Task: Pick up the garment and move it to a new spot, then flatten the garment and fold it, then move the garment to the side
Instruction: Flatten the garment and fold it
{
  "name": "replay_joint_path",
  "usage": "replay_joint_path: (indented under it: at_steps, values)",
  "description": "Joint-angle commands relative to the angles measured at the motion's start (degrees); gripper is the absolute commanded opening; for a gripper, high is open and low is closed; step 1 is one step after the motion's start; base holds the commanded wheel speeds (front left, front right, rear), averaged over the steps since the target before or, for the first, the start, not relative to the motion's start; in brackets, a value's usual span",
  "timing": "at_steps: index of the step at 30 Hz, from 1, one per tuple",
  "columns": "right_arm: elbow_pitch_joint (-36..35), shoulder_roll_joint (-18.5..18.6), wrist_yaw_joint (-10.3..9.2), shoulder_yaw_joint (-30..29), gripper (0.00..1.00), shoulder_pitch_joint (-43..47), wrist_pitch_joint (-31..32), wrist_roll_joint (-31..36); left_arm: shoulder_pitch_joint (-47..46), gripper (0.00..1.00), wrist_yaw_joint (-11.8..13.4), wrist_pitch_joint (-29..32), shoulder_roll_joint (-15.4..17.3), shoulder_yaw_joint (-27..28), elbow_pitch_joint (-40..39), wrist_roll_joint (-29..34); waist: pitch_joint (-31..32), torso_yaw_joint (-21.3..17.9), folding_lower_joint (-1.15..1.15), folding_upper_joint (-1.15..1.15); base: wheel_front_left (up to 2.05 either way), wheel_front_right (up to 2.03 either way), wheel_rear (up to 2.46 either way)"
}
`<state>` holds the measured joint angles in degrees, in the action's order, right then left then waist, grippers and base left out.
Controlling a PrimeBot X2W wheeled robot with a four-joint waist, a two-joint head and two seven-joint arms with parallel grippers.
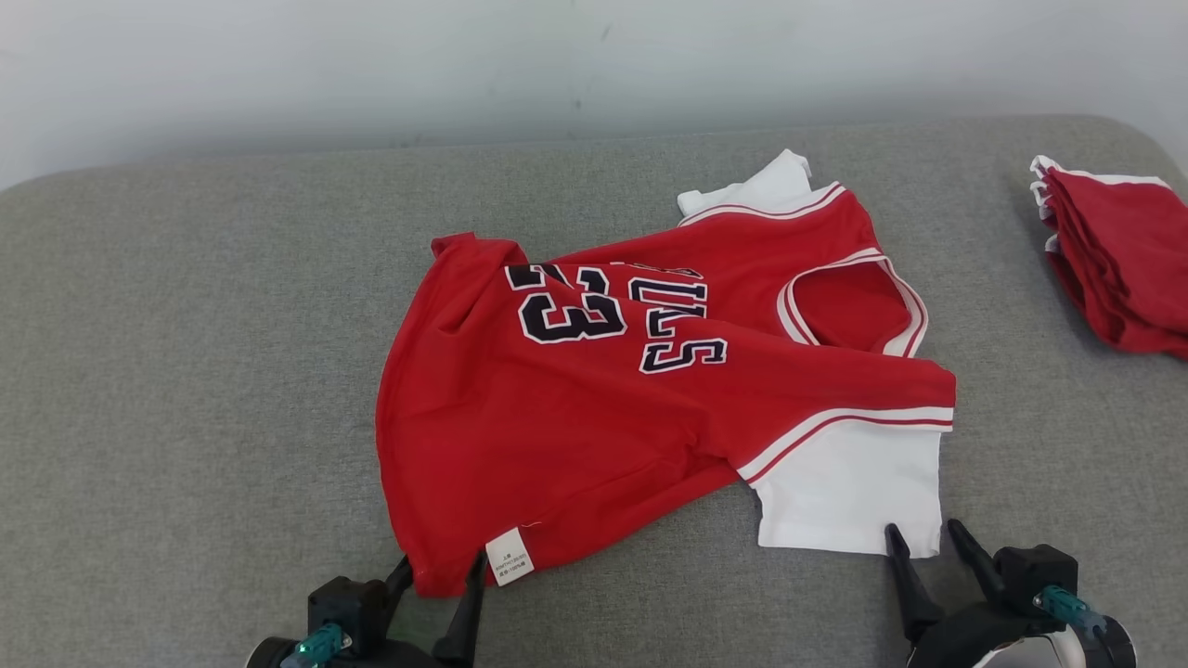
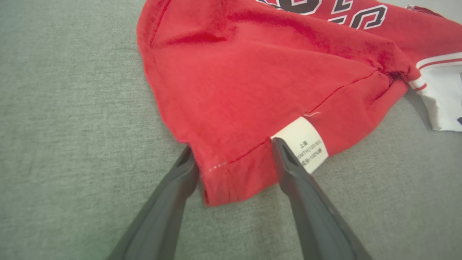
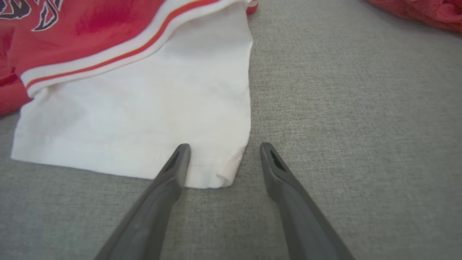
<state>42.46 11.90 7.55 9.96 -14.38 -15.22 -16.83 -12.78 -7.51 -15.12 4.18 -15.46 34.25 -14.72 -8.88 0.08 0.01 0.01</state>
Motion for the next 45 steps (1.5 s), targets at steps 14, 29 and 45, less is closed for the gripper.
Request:
replay_joint_path:
  at_steps: [14,29,45]
  values:
    - [-5.9,1.0,-0.16,0.3,0.0,-3.2,0.1,-5.2,-0.3,0.0,0.1,0.0,1.1,1.5,-8.9,-3.4,0.9,-0.8,-0.01,-0.01,0.0,0.0,0.0]
    - [-14.6,7.9,-0.16,-0.3,0.0,-29.3,3.4,-20.6,-34.0,0.0,0.1,6.7,9.1,-1.4,-11.5,-15.3,-8.7,-3.9,-0.01,-0.01,0.0,0.0,0.0]
    - [-4.1,12.9,-0.16,2.8,0.0,-79.6,10.4,-21.0,-86.1,0.0,0.3,16.1,9.8,-0.9,5.8,-15.2,-25.0,-6.5,-0.01,-0.01,0.0,0.0,0.0]
